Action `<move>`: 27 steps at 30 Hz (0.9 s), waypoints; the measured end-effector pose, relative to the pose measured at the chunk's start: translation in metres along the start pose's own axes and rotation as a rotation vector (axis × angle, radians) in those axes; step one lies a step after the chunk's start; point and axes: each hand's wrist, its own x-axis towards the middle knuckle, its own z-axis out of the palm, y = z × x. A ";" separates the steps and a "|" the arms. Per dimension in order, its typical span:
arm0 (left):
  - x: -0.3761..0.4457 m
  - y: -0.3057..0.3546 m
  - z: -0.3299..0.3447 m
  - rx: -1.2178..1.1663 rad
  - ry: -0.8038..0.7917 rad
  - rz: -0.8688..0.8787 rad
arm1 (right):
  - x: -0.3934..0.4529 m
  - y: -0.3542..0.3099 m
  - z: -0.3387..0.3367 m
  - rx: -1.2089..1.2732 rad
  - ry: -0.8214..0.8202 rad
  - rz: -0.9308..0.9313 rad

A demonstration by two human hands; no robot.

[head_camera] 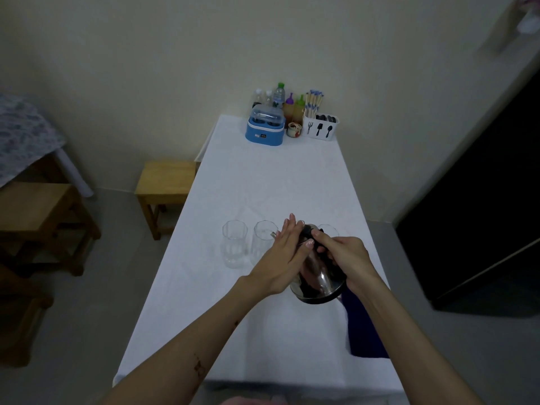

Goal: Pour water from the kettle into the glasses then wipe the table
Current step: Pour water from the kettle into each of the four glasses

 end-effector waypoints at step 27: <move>0.009 0.001 0.005 0.017 0.061 0.002 | 0.014 -0.010 -0.004 -0.033 -0.059 -0.013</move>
